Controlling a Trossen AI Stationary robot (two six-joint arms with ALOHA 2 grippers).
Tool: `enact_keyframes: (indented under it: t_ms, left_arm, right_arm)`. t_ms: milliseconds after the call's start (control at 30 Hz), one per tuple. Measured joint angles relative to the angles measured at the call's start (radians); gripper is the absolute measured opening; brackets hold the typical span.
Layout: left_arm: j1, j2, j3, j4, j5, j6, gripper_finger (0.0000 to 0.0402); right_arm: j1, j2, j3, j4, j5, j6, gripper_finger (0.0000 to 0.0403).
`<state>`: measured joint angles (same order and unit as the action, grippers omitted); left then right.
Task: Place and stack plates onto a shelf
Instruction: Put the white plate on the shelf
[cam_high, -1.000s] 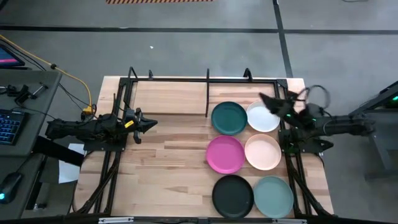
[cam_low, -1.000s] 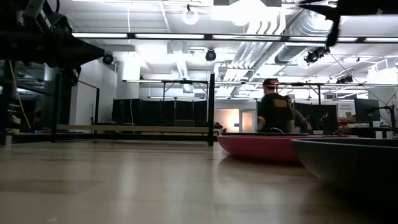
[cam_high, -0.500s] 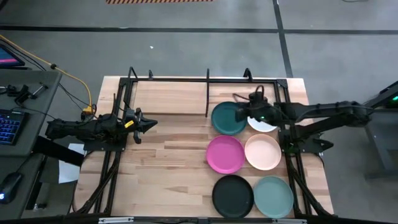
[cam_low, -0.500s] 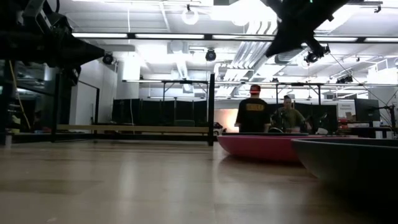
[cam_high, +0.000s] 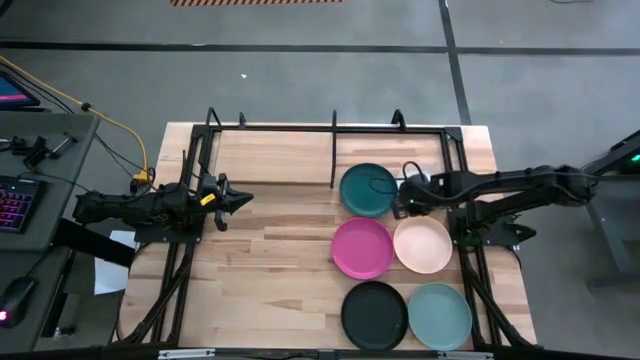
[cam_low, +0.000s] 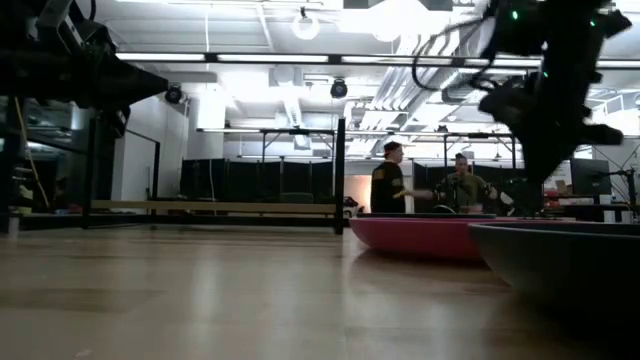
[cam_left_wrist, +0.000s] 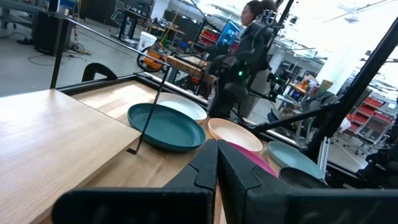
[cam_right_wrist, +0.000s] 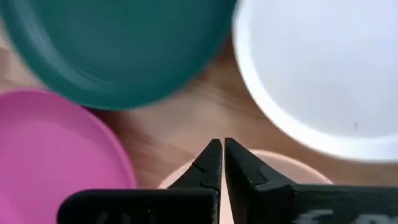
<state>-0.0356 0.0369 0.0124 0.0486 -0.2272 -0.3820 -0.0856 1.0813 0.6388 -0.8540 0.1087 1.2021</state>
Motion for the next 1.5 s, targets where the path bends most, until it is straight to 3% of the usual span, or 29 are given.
enact_keyframes:
  t_ms: [367, 467, 700, 800, 1200, 1500]
  left_arm:
    - [0.000, 0.000, 0.000, 0.000, 0.000, 0.000, 0.0001]
    - [0.000, 0.000, 0.000, 0.000, 0.000, 0.000, 0.0001]
    - [0.000, 0.000, 0.000, 0.000, 0.000, 0.000, 0.0001]
    - [0.000, 0.000, 0.000, 0.000, 0.000, 0.000, 0.0001]
    - [0.000, 0.000, 0.000, 0.000, 0.000, 0.000, 0.0001]
    - [0.000, 0.000, 0.000, 0.000, 0.000, 0.000, 0.0001]
  right_arm:
    - [-0.059, 0.000, -0.020, 0.017, 0.028, -0.054, 0.0015]
    - [-0.089, 0.000, -0.021, 0.035, 0.007, -0.101, 0.0057]
    - [-0.147, 0.000, -0.021, 0.077, -0.015, -0.205, 0.0197]
    - [-0.168, 0.017, -0.021, 0.072, -0.023, -0.269, 0.0233]
    - [-0.203, 0.195, -0.021, 0.072, -0.128, -0.437, 0.0243]
    - [-0.203, 0.300, -0.021, 0.061, -0.124, -0.452, 0.0236]
